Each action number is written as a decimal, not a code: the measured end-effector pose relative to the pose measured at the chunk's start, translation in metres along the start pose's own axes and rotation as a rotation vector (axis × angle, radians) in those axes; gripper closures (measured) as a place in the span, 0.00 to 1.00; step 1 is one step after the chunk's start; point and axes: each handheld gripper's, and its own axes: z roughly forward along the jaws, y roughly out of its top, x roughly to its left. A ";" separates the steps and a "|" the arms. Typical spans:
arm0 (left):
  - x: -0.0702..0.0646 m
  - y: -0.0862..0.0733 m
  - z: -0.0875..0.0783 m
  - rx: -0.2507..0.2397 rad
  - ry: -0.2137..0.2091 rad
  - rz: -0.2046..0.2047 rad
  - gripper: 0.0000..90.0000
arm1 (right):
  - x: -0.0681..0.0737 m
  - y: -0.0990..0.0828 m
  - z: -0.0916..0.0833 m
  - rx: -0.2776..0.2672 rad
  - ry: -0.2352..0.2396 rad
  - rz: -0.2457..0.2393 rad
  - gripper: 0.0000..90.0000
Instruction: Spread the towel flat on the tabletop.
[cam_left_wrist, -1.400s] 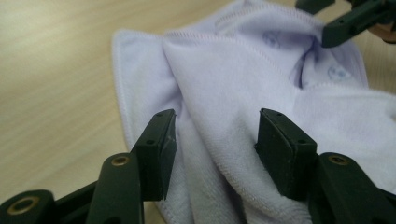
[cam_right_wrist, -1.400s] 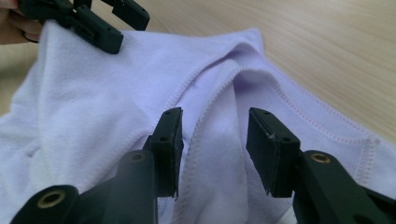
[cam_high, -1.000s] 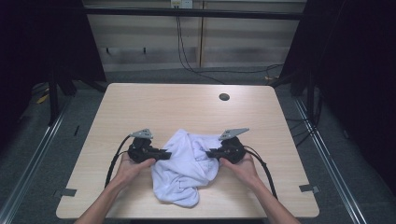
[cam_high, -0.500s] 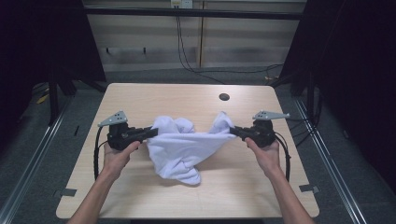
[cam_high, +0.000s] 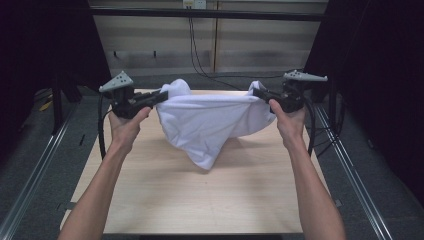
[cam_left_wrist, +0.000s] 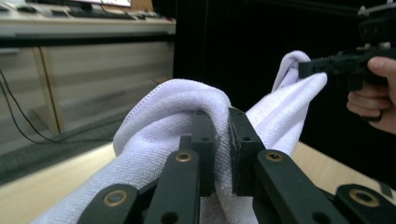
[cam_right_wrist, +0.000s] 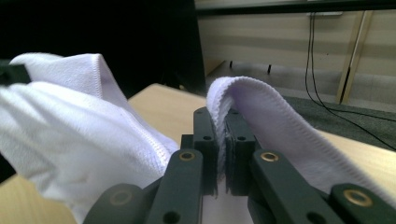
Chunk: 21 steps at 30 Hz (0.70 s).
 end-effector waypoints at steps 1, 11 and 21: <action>0.000 0.006 0.000 -0.009 0.006 0.003 0.92 | 0.000 0.004 0.002 -0.007 -0.010 -0.005 0.95; -0.036 -0.037 -0.007 0.077 -0.125 0.070 0.92 | -0.004 -0.013 -0.016 -0.026 0.016 -0.026 0.95; -0.064 -0.145 -0.017 0.280 -0.314 -0.054 0.80 | -0.014 -0.146 -0.040 0.228 0.025 0.000 0.95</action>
